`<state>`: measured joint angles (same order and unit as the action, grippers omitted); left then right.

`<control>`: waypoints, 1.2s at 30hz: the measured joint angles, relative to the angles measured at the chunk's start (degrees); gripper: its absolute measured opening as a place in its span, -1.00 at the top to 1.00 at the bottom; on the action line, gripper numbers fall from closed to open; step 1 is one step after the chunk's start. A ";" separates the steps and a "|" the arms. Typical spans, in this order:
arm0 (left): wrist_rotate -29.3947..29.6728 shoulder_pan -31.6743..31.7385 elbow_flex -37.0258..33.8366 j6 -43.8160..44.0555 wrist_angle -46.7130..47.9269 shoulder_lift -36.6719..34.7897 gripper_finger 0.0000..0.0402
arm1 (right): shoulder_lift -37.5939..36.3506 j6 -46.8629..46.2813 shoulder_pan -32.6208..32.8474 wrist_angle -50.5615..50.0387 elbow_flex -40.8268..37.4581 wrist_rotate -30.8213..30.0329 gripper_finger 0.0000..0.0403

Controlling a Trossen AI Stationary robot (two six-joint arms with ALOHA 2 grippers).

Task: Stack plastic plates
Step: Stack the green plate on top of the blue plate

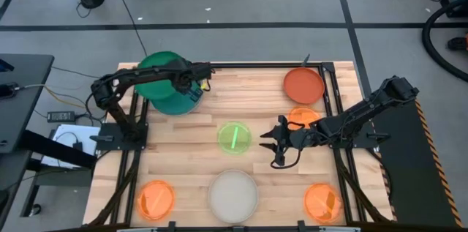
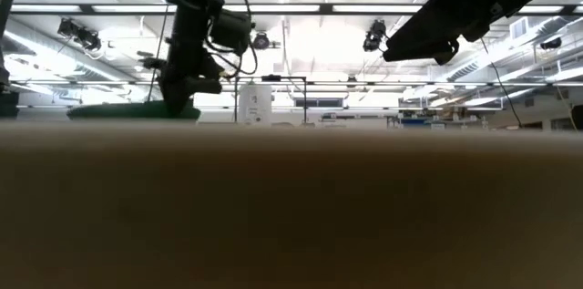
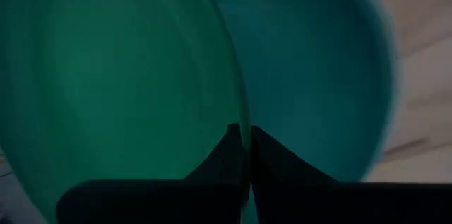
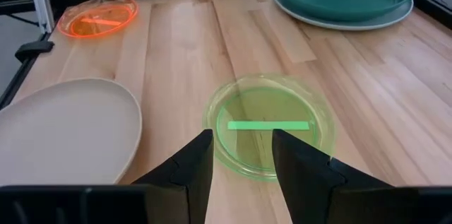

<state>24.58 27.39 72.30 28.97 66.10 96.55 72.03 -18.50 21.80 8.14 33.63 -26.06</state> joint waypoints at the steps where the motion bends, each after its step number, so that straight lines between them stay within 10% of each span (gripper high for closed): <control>1: -0.48 -0.38 -0.03 0.03 -1.20 -0.04 0.93 | 0.00 0.01 0.00 0.07 0.00 0.00 0.23; 36: -1.79 -4.59 -2.59 1.62 -5.75 7.72 0.93 | 0.00 -0.83 0.00 -0.46 0.00 0.17 0.23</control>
<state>22.79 22.80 69.71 30.59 60.35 104.27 72.03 -19.33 21.80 7.68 33.63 -25.89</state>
